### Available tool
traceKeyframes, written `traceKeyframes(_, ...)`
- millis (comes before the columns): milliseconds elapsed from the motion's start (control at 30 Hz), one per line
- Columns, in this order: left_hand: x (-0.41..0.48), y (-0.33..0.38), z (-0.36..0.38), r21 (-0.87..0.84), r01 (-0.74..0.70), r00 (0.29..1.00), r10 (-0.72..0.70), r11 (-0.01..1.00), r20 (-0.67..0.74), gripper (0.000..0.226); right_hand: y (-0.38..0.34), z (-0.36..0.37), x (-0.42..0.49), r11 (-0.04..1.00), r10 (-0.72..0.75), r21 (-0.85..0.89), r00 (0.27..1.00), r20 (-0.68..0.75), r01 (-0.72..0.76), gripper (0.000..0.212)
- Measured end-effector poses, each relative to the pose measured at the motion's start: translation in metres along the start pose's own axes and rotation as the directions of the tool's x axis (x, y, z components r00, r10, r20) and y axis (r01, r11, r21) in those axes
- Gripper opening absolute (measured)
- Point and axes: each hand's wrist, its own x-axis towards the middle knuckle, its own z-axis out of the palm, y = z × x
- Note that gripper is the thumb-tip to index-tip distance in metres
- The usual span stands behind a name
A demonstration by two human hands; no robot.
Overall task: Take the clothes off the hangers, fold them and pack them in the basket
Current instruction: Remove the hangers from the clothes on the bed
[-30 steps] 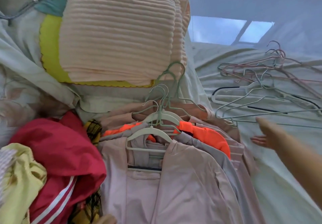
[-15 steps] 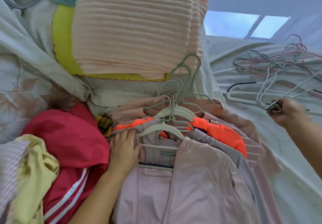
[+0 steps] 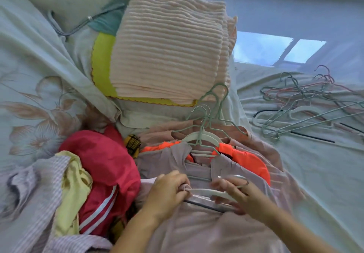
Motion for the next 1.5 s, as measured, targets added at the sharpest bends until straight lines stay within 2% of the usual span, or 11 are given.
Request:
traceKeyframes(67,-0.017,0.016,-0.002,0.008,-0.007,0.999,0.007,1.0,-0.036,0.025,-0.014,0.006,-0.022,0.983,0.082,0.165,0.997,0.011,-0.083,0.051)
traceKeyframes(233,-0.06,0.047,-0.011,-0.094,-0.037,0.991,0.025,0.995,-0.13,0.018,-0.055,-0.014,-0.089,0.999,0.001,0.054,0.994,0.109,-0.006,0.08)
traceKeyframes(467,-0.123,0.116,-0.027,-0.112,-0.195,0.976,0.181,0.974,-0.122,0.019,-0.096,-0.018,-0.189,0.946,-0.206,-0.299,0.944,-0.258,0.124,0.035)
traceKeyframes(733,-0.2,0.194,-0.047,-0.345,-0.261,0.963,0.22,0.902,-0.155,0.006,-0.12,-0.047,-0.312,0.961,-0.245,-0.203,0.914,-0.322,0.186,0.045)
traceKeyframes(833,-0.222,0.213,-0.06,-0.625,-0.187,0.94,-0.047,0.758,-0.339,0.017,-0.129,-0.073,-0.35,0.981,-0.192,-0.064,0.858,-0.476,0.184,0.062)
traceKeyframes(933,-0.241,0.207,-0.074,-0.808,-0.201,0.749,-0.445,0.553,-0.491,0.024,-0.123,-0.11,-0.383,0.948,-0.006,0.225,0.722,-0.692,0.224,0.054)
traceKeyframes(1033,-0.254,0.22,-0.086,-0.816,-0.256,0.663,-0.52,0.518,-0.539,0.028,-0.112,-0.136,-0.403,0.872,0.1,0.385,0.661,-0.744,0.301,0.048)
traceKeyframes(1167,-0.264,0.277,-0.101,-0.775,-0.355,0.704,-0.396,0.522,-0.589,0.038,-0.115,-0.154,-0.412,0.591,0.223,0.625,0.641,-0.734,0.51,0.044)
traceKeyframes(1267,-0.263,0.326,-0.081,-0.722,-0.346,0.818,-0.185,0.599,-0.545,0.017,-0.136,-0.157,-0.407,0.404,0.165,0.66,0.659,-0.734,0.634,0.038)
traceKeyframes(1367,-0.254,0.353,-0.025,-0.664,-0.303,0.909,-0.003,0.683,-0.417,0.014,-0.155,-0.137,-0.389,0.332,0.132,0.668,0.669,-0.732,0.666,0.048)
traceKeyframes(1500,-0.239,0.367,0.047,-0.652,-0.167,0.974,0.023,0.74,-0.224,0.042,-0.169,-0.096,-0.361,0.32,0.18,0.677,0.659,-0.73,0.663,0.044)
